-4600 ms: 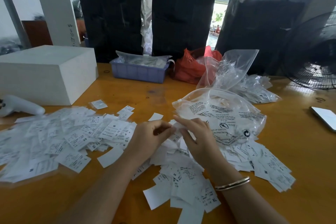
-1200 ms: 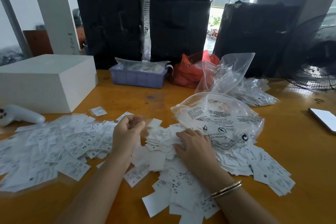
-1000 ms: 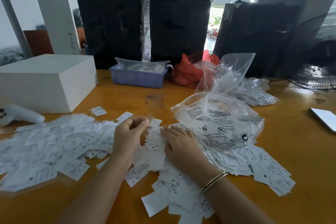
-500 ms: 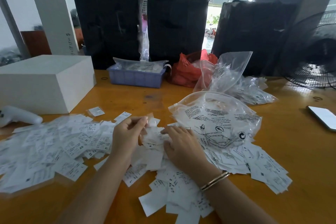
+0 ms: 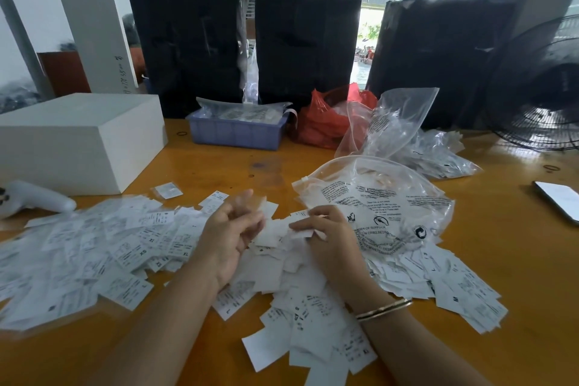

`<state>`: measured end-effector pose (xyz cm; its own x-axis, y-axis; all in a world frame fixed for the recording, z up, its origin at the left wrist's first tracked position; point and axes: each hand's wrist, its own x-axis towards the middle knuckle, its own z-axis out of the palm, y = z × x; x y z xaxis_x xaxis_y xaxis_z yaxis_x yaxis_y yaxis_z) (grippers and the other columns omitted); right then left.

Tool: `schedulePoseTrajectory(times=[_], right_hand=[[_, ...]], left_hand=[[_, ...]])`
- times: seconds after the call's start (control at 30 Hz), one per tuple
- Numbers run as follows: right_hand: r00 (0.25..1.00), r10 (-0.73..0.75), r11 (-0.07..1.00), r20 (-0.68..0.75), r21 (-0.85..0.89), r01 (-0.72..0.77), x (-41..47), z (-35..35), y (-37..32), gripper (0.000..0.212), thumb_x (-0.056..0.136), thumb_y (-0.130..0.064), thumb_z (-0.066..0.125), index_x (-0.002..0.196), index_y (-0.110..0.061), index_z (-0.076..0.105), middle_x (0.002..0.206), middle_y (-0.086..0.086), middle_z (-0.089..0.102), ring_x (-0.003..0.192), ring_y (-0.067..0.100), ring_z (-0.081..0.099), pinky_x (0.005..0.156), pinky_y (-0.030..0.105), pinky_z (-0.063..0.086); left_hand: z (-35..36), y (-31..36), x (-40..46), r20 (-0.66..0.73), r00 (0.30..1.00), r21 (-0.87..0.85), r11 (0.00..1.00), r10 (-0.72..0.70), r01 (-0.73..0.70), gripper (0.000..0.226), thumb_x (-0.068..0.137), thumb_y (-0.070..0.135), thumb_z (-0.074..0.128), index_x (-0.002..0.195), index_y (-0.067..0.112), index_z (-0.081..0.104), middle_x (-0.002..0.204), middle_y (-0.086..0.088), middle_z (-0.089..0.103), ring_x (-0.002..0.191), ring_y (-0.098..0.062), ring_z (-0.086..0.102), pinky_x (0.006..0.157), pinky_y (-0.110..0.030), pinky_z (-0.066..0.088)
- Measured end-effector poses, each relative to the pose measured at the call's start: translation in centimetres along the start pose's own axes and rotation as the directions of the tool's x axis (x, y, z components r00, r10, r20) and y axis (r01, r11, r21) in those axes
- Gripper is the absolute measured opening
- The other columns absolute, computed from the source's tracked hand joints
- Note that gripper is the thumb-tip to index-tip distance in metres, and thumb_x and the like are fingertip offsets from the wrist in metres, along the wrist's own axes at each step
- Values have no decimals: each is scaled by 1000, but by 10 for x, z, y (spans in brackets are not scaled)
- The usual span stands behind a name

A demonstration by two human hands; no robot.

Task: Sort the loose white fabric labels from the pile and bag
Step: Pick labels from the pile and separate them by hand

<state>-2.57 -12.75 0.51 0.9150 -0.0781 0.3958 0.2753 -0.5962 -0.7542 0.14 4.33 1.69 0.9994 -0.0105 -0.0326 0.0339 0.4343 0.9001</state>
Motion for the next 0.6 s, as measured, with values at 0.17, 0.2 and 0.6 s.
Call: schedulePoseTrajectory(times=[0.17, 0.2, 0.6], right_hand=[[965, 260, 924, 27, 282, -257, 1, -6, 0, 54, 88, 10, 44, 78, -37, 70, 81, -9, 69, 61, 1, 60, 51, 16, 43], [965, 259, 927, 43, 268, -261, 0, -6, -3, 54, 90, 8, 42, 79, -38, 69, 82, -7, 70, 65, 1, 64, 51, 17, 45], [980, 184, 911, -72, 387, -143, -2, -6, -4, 31, 95, -9, 52, 94, -37, 64, 70, -3, 72, 67, 2, 69, 58, 17, 53]], left_hand=[[-2, -3, 1, 26, 999, 13, 999, -32, 31, 18, 86, -3, 59, 99, 4, 69, 102, -12, 68, 70, -10, 67, 62, -20, 56], [-2, -4, 0, 23, 999, 36, 999, -28, 28, 16, 86, -1, 60, 99, 3, 68, 100, -13, 69, 70, -11, 67, 63, -21, 56], [5, -9, -5, 61, 994, 292, 951, 86, -100, 19, 78, 17, 71, 97, 21, 67, 89, 3, 75, 81, -7, 70, 66, -16, 53]])
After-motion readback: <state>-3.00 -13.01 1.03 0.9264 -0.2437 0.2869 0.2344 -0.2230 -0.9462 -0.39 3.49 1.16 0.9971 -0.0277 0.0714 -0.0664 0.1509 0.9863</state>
